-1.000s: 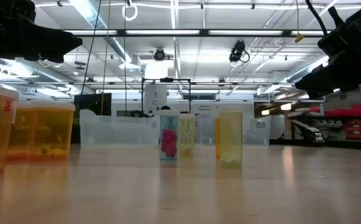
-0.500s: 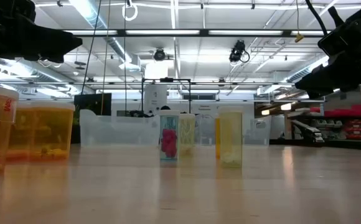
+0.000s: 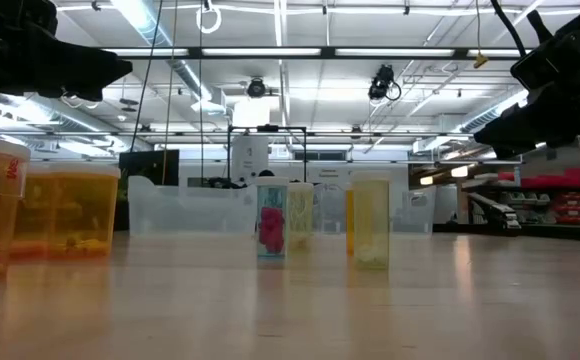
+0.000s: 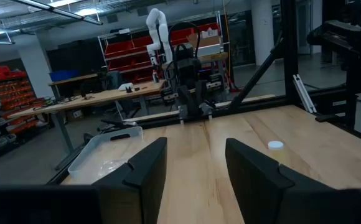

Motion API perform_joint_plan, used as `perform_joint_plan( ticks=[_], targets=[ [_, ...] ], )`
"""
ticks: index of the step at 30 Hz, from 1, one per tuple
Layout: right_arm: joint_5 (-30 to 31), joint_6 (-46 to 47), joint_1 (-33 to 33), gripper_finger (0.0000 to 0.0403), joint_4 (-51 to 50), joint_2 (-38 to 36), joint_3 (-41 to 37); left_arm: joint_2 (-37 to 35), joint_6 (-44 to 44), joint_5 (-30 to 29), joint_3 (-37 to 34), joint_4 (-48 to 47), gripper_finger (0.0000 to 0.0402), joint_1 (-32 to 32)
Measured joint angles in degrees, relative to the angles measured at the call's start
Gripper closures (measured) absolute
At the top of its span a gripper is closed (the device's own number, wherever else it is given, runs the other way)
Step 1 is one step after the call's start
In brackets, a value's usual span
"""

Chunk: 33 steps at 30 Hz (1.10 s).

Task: Pick and place medicine bottles into bin by pill shape (circle, oval)

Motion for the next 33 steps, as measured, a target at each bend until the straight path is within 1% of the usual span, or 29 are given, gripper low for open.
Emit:
perform_joint_plan(
  ticks=[12, 15, 17, 21, 23, 25, 27, 31, 33],
  targets=[
    [0.4, 0.1, 0.0, 0.0334, 0.1, 0.0, 0.0, 0.0, 0.0, 0.0, 0.0, 0.0, 0.023, 0.0],
    [4.1, -0.2, -0.1, 0.0334, 0.5, 0.0, 0.0, 0.0, 0.0, 0.0, 0.0, 0.0, 0.023, 0.0],
    [6.1, -3.5, -0.1, 0.0334, 2.0, 0.0, 0.0, 0.0, 0.0, 0.0, 0.0, 0.0, 0.023, 0.0],
    [7.9, -9.8, -0.1, 0.0334, 7.1, 0.0, 0.0, 0.0, 0.0, 0.0, 0.0, 0.0, 0.023, 0.0],
    [11.9, -12.5, -0.6, 0.0334, 10.2, 0.0, 0.0, 0.0, 0.0, 0.0, 0.0, 0.0, 0.023, 0.0],
    [16.4, -13.1, -1.4, 0.0334, 12.7, 0.0, 0.0, 0.0, 0.0, 0.0, 0.0, 0.0, 0.023, 0.0],
    [19.0, -13.5, -2.6, 0.0334, 15.0, 0.0, 0.0, 0.0, 0.0, 0.0, 0.0, 0.0, 0.023, 0.0],
    [18.7, -14.1, -4.3, 0.0334, 18.2, 0.0, 0.0, 0.0, 0.0, 0.0, 0.0, 0.0, 0.023, 0.0],
    [18.6, -12.1, -4.5, 0.0334, 18.7, 0.0, 0.0, 0.0, 0.0, 0.0, 0.0, 0.0, 0.023, 0.0]
  ],
)
